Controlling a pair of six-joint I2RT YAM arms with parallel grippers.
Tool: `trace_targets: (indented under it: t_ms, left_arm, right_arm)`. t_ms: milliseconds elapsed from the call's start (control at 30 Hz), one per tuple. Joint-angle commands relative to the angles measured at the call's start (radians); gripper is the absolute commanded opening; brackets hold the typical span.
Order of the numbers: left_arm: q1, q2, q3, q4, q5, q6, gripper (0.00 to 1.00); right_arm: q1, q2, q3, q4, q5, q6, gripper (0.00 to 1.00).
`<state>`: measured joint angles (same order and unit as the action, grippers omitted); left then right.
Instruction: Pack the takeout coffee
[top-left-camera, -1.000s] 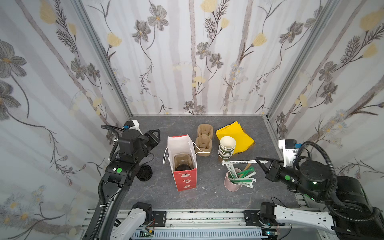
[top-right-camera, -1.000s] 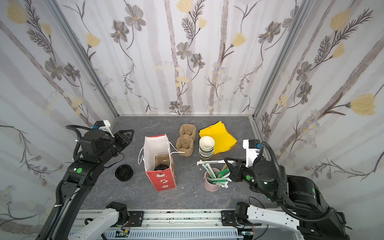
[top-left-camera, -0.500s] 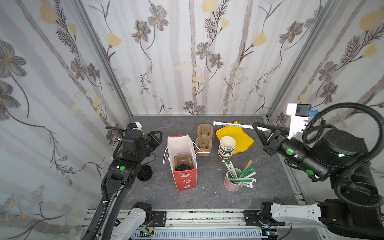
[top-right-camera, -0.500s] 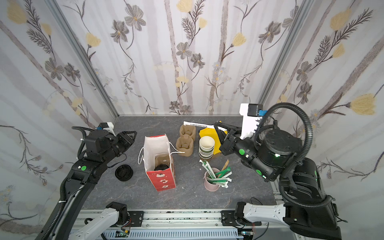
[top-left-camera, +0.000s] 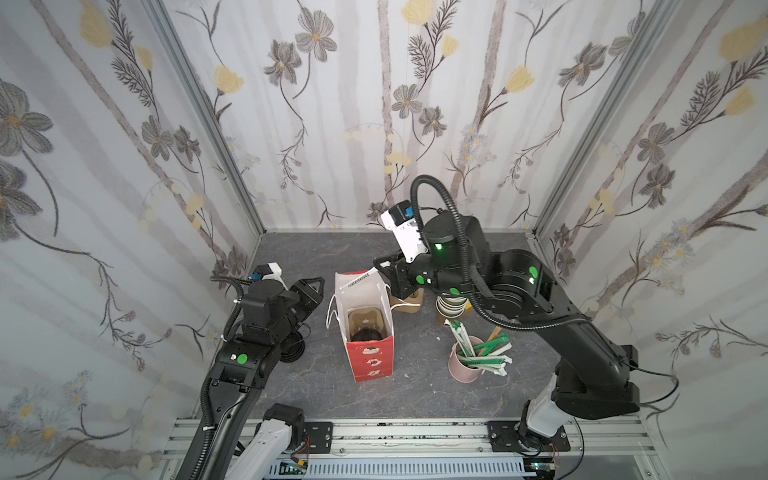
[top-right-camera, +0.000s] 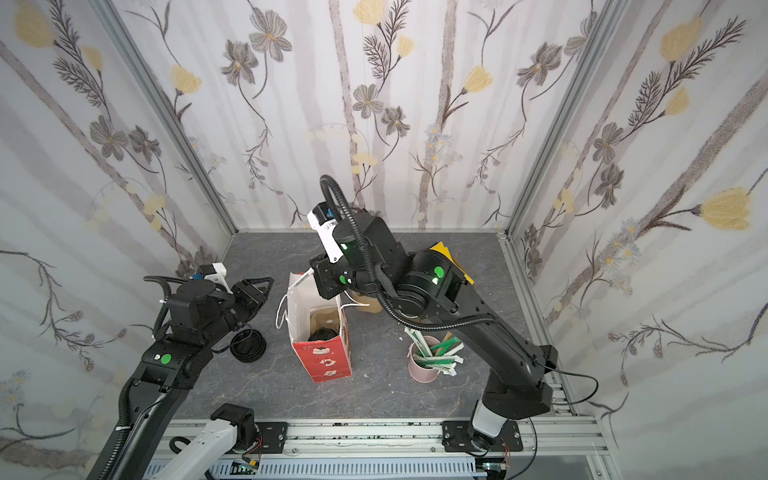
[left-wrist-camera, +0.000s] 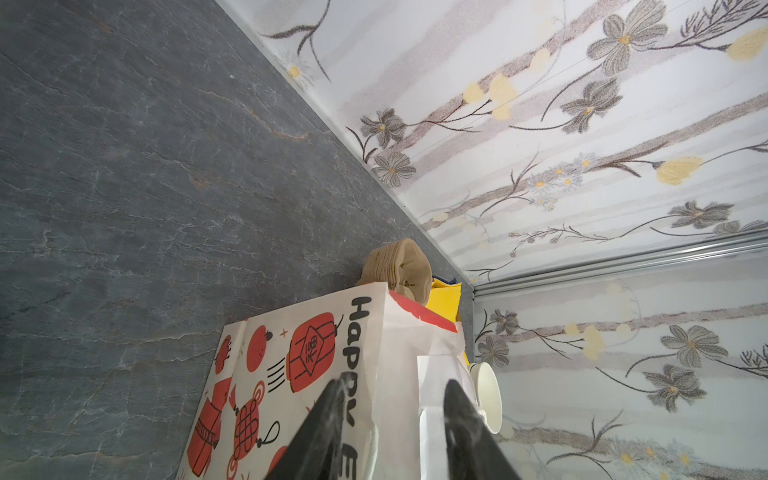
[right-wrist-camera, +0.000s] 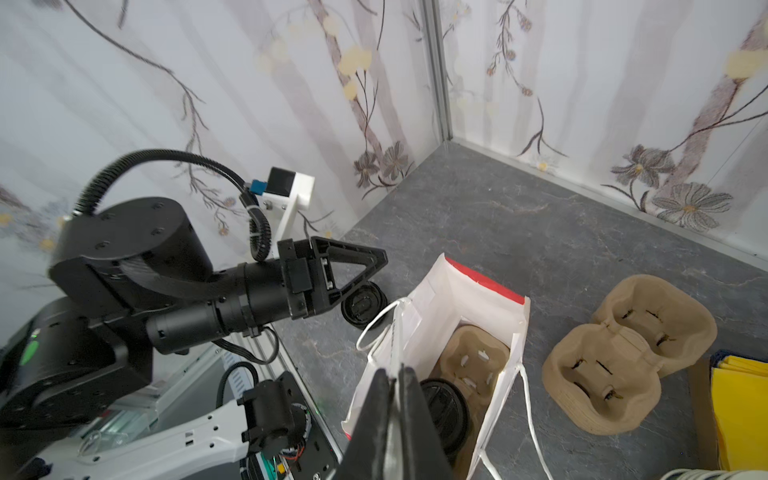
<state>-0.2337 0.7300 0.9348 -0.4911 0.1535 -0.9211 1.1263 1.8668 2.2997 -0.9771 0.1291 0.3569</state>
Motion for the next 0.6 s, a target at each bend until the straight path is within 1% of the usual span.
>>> trace_targets:
  t_ms: [0,100,167,367,500,567]
  left_arm:
    - [0.001,-0.012,-0.016,0.016,-0.009,-0.019,0.4]
    - [0.001,-0.019,-0.023,0.013,-0.016,-0.018,0.4]
    - [0.002,-0.018,-0.03,0.013,-0.018,-0.019,0.4]
    - [0.0,-0.014,-0.036,0.011,-0.015,-0.018,0.4]
    - [0.001,-0.023,-0.051,0.011,-0.018,-0.033,0.4]
    - [0.001,-0.029,-0.055,0.013,-0.027,-0.041,0.4]
  right_arm:
    - [0.003,0.055,0.016,-0.084,0.015,-0.038,0.07]
    - [0.003,0.09,0.017,-0.094,0.073,-0.039,0.07]
    - [-0.001,0.113,0.016,-0.065,0.085,-0.04,0.07]
    - [-0.014,0.205,0.017,0.063,0.044,-0.024,0.1]
    - [-0.04,0.263,0.016,0.078,0.037,0.025,0.09]
    - [-0.04,0.284,0.016,0.085,0.038,0.03,0.09]
